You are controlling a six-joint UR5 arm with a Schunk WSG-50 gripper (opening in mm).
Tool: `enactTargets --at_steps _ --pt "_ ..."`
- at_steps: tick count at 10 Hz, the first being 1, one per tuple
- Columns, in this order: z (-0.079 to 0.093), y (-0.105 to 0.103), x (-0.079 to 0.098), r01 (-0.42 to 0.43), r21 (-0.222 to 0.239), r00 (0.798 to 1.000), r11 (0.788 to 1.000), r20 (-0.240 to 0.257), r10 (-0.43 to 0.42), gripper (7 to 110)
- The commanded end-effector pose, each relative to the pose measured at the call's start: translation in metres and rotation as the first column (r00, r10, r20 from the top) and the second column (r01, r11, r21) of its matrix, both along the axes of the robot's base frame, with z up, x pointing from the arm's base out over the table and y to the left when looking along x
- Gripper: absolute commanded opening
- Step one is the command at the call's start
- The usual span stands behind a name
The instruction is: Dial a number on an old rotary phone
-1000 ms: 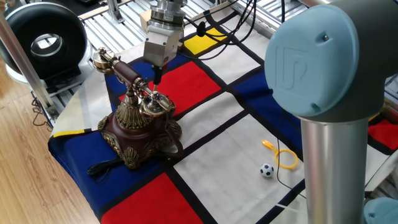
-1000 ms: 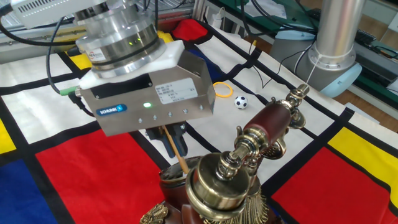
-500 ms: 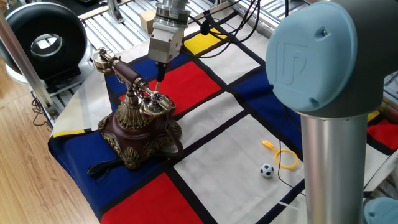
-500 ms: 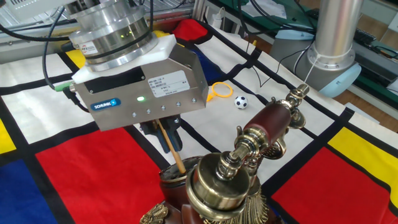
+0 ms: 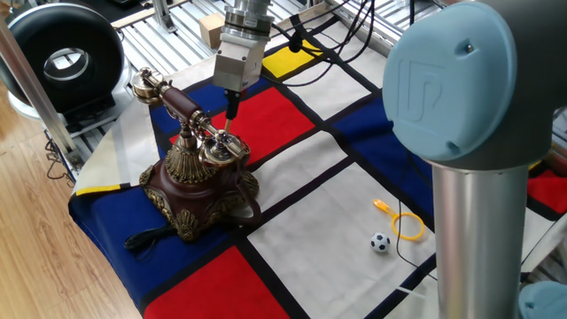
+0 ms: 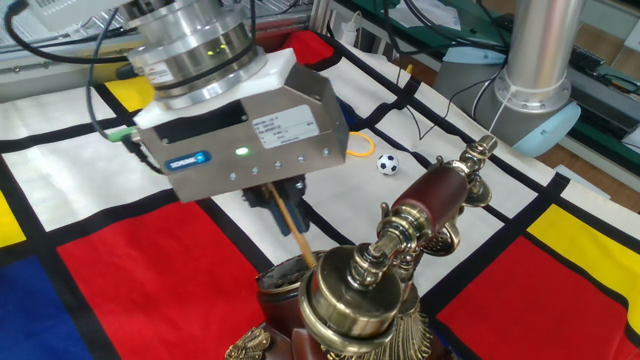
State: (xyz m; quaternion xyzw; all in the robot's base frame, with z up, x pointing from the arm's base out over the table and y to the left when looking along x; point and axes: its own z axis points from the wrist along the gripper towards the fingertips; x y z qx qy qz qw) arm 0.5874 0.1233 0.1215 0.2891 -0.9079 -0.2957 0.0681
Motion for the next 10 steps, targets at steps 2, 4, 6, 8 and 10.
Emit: enactTargets --at_steps 2,4,6,8,10 --pt "0.006 0.011 -0.008 0.018 0.038 1.000 0.999 -0.021 -0.017 7" --pt "0.002 0.010 -0.004 0.021 0.033 1.000 0.999 -0.010 -0.021 7" --pt "0.002 0.005 -0.002 0.012 0.020 1.000 1.000 0.001 -0.012 7" --pt "0.005 0.000 0.001 0.000 0.025 1.000 1.000 0.012 0.000 7" --pt "0.005 0.003 0.006 -0.030 0.050 0.998 0.998 0.056 0.027 7"
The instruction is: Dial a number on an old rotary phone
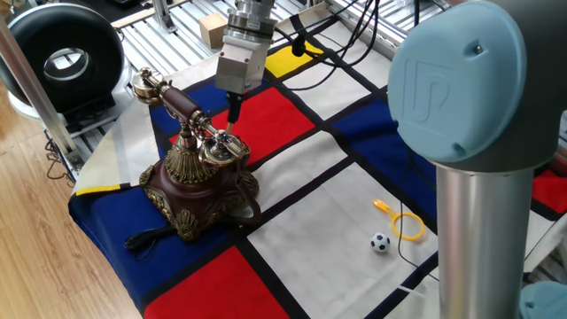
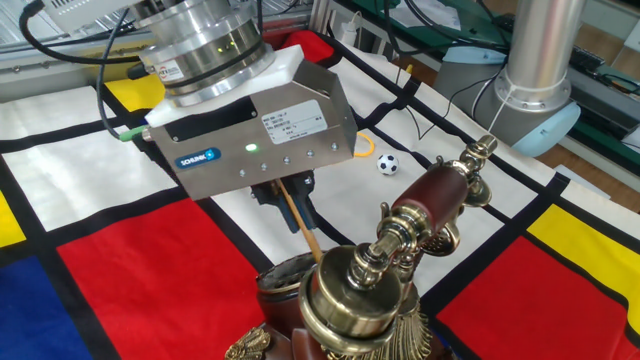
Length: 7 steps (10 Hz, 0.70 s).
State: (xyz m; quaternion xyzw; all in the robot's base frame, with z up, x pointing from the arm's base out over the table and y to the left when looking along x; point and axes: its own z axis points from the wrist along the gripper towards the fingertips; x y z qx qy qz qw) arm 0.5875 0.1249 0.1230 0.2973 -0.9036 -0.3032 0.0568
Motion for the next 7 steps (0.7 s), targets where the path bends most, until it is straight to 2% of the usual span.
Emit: enactTargets --at_steps 1,4,7 --pt "0.0020 -0.0004 0.0071 -0.048 0.023 0.997 0.999 0.062 0.046 7" --pt "-0.0036 0.0014 0.0149 -0.118 0.030 0.983 0.993 0.148 0.112 7" --pt "-0.0025 0.0050 0.0093 -0.147 0.043 0.979 0.988 0.152 0.138 7"
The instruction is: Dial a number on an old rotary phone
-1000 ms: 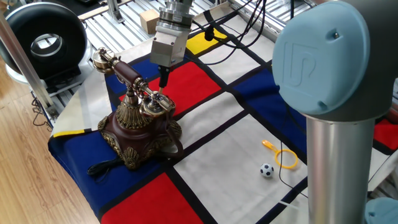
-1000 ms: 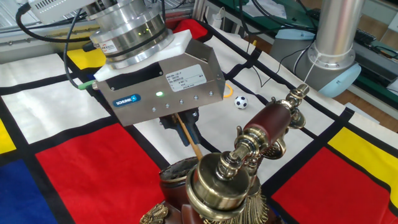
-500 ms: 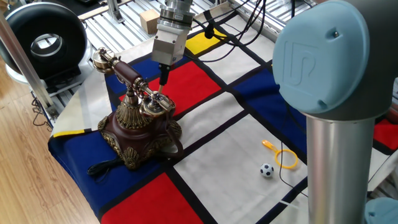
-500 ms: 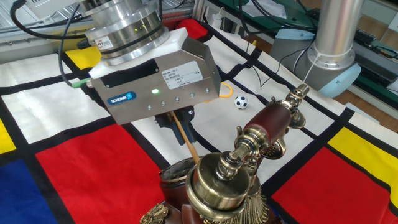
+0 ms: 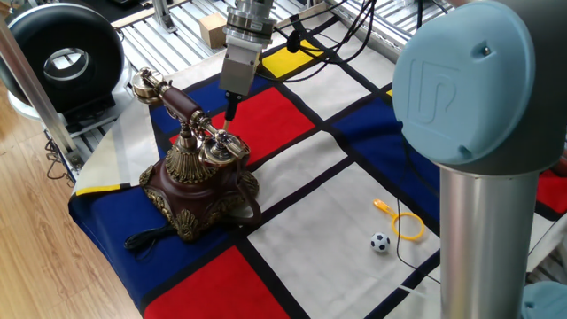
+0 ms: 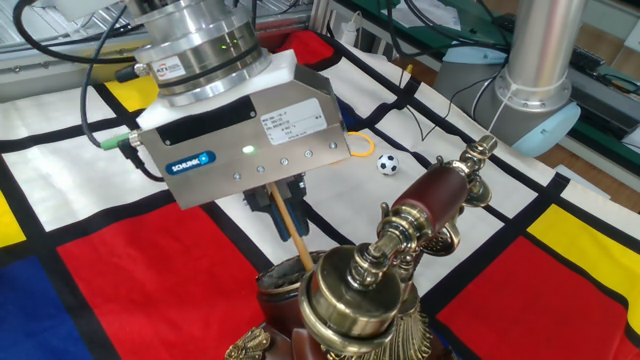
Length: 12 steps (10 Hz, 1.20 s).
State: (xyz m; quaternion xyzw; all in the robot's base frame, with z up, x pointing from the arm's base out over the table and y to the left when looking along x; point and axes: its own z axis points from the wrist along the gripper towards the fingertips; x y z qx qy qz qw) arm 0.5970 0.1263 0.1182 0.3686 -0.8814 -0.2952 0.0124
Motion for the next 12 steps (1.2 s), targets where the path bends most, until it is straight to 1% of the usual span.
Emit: enactTargets --at_steps 1,3,6,10,12 --pt "0.002 0.000 -0.003 -0.036 0.004 0.999 0.999 0.018 0.036 7" --pt "0.007 -0.008 -0.006 -0.051 -0.002 0.999 0.999 0.017 0.051 7" --pt "0.009 -0.001 -0.007 -0.048 0.019 0.999 0.999 0.020 0.047 7" --pt "0.004 0.000 -0.005 -0.048 0.007 0.998 0.999 0.029 0.047 7" --pt "0.003 0.005 -0.004 -0.058 0.024 0.998 0.998 0.039 0.057 7"
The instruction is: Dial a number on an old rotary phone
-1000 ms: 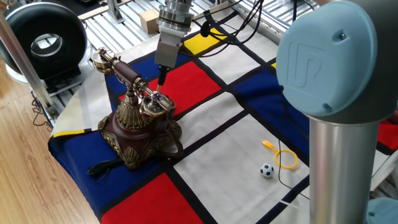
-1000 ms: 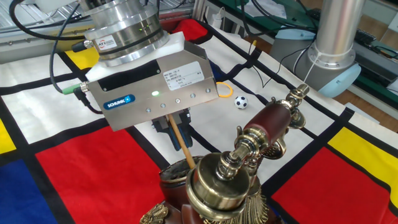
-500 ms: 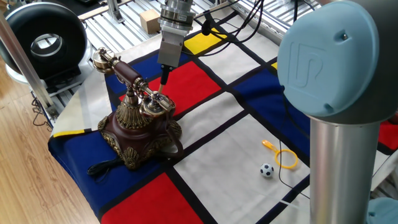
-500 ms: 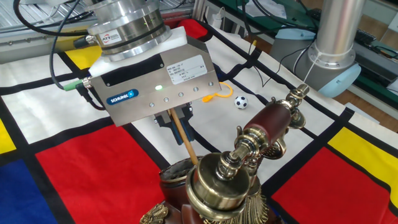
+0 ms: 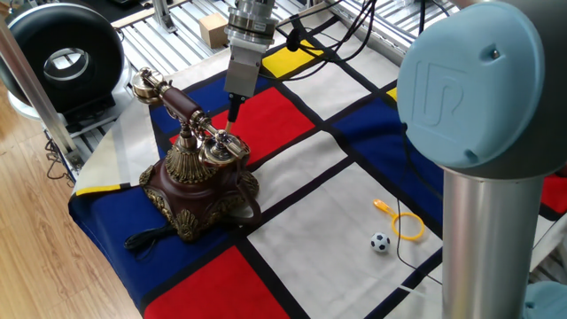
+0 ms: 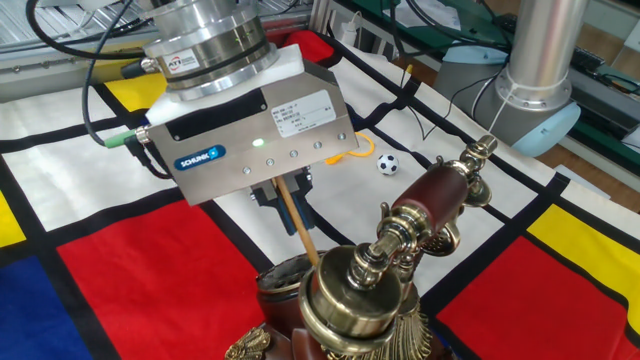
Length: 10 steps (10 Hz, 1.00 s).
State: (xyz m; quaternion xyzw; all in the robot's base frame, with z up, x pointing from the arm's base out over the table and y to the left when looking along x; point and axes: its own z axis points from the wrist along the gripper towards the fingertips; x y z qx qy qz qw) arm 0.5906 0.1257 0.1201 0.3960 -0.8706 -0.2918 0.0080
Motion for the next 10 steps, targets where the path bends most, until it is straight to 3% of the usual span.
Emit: enactTargets --at_steps 1,10 --pt "0.000 0.007 0.002 -0.014 0.028 1.000 1.000 0.013 0.014 7" --pt "-0.004 0.006 0.017 -0.047 0.051 0.997 0.998 0.071 0.043 7"
